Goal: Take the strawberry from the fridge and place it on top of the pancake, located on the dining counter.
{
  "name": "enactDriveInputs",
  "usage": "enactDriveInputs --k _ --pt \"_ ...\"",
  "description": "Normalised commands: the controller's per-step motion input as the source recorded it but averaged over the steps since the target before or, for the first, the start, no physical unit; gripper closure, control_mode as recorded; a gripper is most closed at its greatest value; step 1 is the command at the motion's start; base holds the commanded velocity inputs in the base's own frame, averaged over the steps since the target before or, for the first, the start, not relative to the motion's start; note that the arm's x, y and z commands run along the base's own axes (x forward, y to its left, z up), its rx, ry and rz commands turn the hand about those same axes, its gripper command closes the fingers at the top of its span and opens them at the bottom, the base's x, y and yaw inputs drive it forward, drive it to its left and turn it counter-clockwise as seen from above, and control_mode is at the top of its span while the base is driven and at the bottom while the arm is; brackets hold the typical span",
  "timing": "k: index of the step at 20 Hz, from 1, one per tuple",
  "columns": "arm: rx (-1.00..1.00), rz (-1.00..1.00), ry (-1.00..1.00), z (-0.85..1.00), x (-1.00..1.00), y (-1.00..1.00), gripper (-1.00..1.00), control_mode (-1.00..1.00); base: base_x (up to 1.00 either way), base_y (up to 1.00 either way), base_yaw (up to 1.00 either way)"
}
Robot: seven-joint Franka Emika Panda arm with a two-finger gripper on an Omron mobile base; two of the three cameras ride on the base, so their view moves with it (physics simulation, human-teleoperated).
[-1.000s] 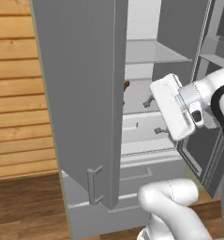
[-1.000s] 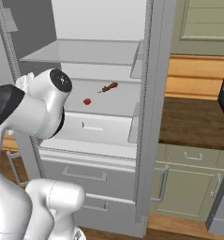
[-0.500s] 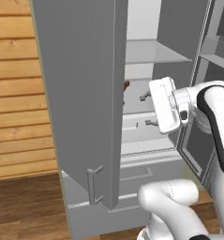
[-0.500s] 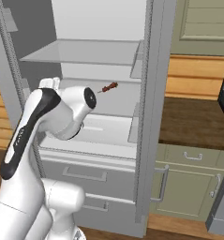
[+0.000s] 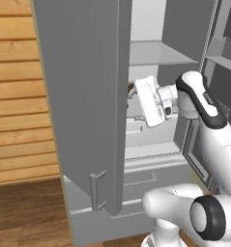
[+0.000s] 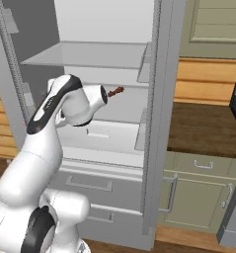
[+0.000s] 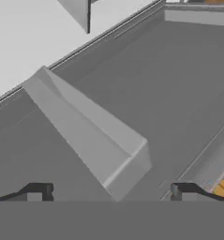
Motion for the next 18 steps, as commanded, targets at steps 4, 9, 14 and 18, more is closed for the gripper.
enactDriveInputs --k 4,9,14,18 --pt "0.01 0.20 0.00 -0.22 0.56 0.58 -1.00 -1.00 0.00 0.00 0.00" --pt "0.04 0.14 0.00 -0.27 0.12 0.55 -1.00 -1.00 0.00 0.00 0.00" --pt "0.01 0.07 0.00 -0.25 -0.13 0.65 -1.00 -1.00 0.00 0.00 0.00" --pt "0.00 0.00 0.00 -0.19 -0.41 0.94 -1.00 -1.00 0.00 0.00 0.00"
